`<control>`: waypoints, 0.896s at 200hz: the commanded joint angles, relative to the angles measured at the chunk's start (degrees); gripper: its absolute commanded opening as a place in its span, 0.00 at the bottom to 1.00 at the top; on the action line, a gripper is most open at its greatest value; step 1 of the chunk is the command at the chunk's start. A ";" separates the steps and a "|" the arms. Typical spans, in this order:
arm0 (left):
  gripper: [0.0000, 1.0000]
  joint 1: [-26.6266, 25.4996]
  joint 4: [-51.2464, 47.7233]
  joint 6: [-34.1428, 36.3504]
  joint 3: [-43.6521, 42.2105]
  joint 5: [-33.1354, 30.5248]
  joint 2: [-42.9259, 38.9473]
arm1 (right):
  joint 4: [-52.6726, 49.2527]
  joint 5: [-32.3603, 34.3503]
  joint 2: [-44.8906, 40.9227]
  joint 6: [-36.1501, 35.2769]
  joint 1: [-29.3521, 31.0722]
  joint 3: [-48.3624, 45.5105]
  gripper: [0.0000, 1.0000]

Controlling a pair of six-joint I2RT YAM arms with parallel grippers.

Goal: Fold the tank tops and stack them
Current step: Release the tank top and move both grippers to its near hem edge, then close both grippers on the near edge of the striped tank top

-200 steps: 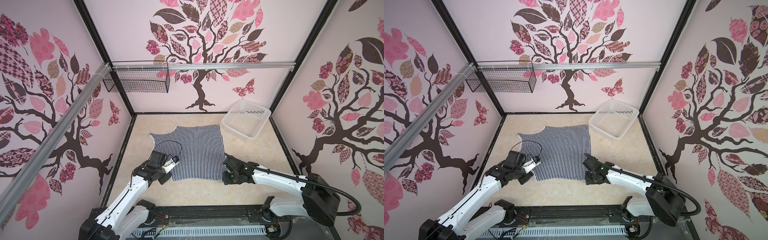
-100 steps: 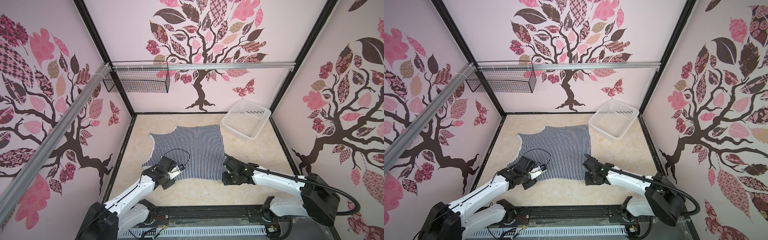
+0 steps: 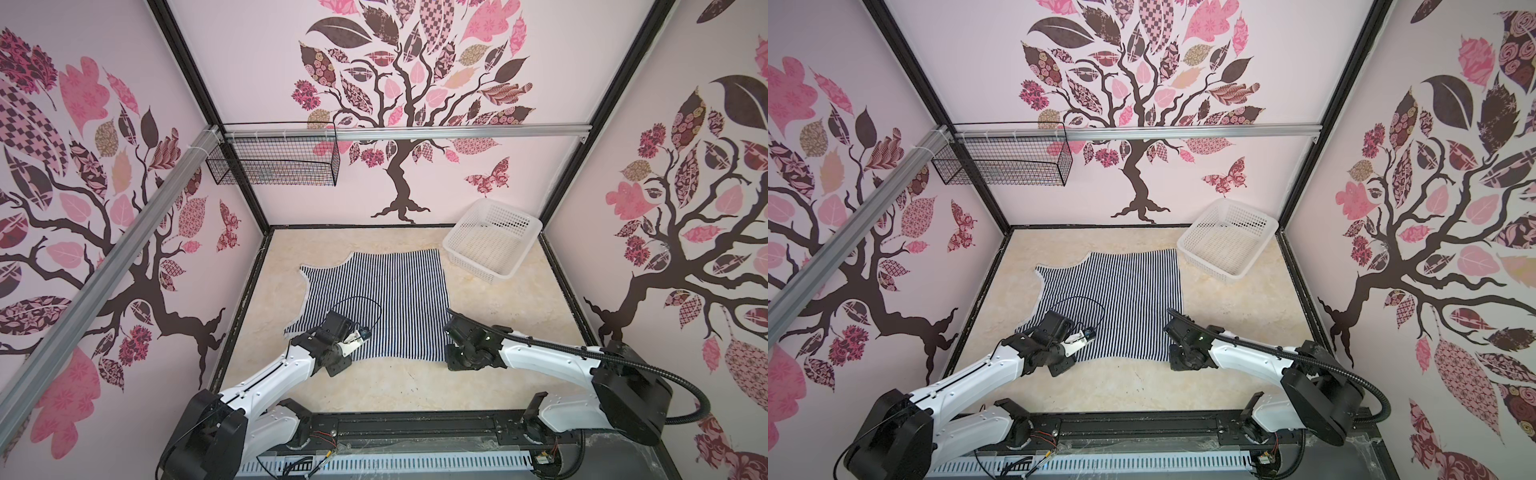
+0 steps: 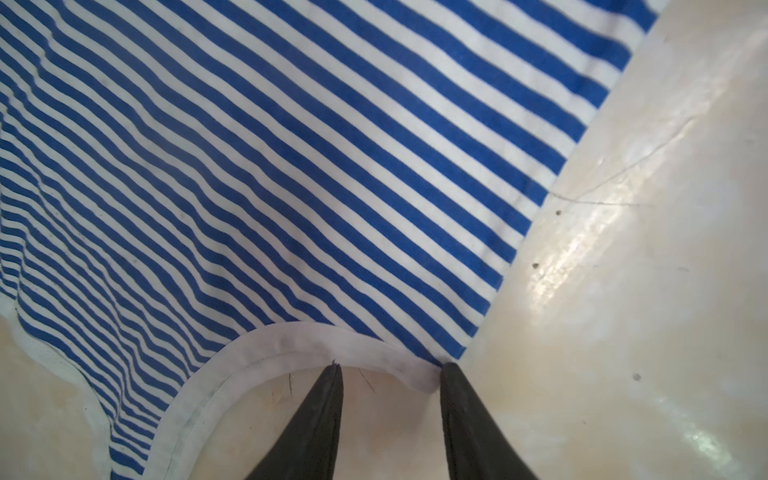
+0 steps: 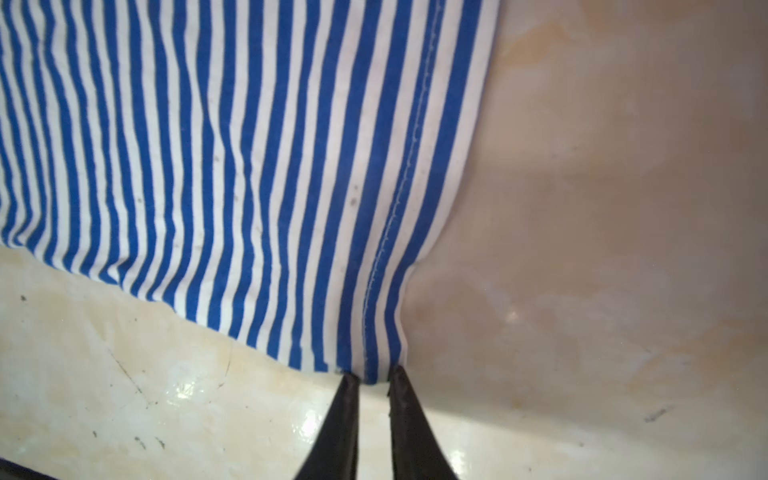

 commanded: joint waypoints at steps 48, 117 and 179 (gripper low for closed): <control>0.44 -0.32 -5.86 0.53 2.97 5.55 -3.16 | -2.17 1.35 -2.28 0.03 0.24 2.12 0.03; 0.44 -0.38 -3.70 0.41 2.11 3.16 1.26 | -3.67 2.21 -2.64 -0.33 0.23 3.61 0.00; 0.41 -0.61 -1.63 0.44 1.78 2.64 2.74 | -3.77 1.92 -3.35 -0.13 0.23 3.57 0.00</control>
